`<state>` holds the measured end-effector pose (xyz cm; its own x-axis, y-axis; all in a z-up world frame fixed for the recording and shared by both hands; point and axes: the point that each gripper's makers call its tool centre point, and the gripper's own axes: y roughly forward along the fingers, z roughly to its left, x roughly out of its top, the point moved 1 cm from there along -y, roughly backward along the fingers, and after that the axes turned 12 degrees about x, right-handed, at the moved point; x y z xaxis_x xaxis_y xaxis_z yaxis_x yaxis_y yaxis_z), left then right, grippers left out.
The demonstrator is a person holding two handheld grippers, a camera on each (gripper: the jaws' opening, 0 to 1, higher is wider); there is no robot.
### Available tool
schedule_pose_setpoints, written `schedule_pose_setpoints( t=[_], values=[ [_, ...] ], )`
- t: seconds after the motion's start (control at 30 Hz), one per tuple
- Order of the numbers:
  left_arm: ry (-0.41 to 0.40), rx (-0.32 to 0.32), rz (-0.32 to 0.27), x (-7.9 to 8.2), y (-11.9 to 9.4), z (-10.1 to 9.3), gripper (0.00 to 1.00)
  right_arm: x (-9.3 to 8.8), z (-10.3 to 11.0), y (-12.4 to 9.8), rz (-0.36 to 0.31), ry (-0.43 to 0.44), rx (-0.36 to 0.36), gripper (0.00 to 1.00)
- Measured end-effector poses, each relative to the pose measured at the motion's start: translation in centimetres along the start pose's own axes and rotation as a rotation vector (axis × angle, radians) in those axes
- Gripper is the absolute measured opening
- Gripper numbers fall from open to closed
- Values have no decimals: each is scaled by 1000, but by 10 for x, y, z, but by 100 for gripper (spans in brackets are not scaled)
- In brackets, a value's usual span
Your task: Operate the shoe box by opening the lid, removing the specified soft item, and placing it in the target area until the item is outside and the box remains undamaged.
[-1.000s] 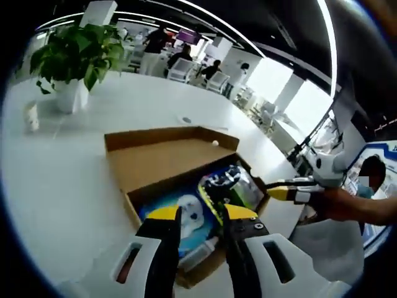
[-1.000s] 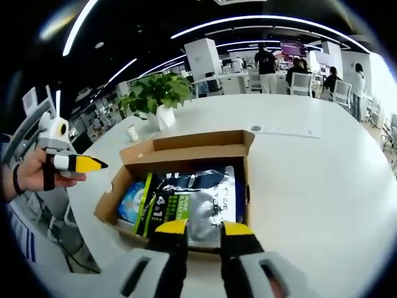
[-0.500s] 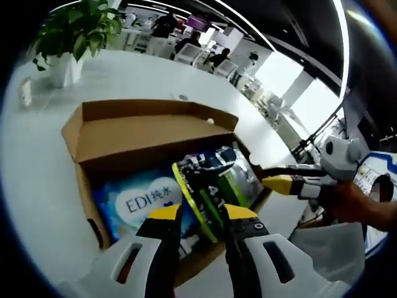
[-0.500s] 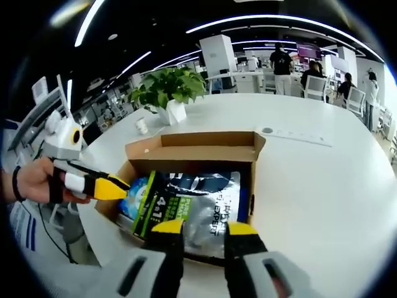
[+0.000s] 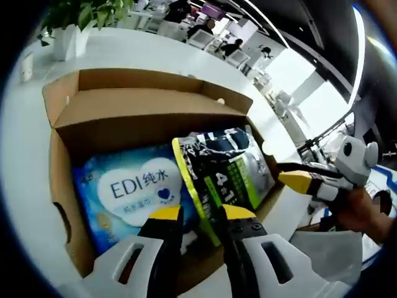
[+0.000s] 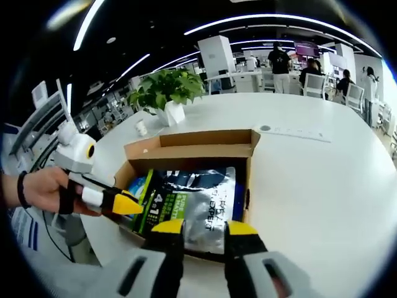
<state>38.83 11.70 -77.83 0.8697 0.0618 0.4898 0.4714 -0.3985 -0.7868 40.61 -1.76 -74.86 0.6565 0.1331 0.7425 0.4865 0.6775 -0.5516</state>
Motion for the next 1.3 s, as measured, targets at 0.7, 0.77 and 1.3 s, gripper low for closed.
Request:
schedule_pose_setpoints(
  t=[0.7,0.77,1.3],
  values=[
    [-36,-7,-21,3,-3,11,0,1,0,11,10,20,0,22],
    [-38,-6,-19,2,-4,13,0,1,0,14,20,15,-2,23],
    [-39,-18,-20,2,-6,12,0,-6,-11,27,19,166,2,9]
  ],
)
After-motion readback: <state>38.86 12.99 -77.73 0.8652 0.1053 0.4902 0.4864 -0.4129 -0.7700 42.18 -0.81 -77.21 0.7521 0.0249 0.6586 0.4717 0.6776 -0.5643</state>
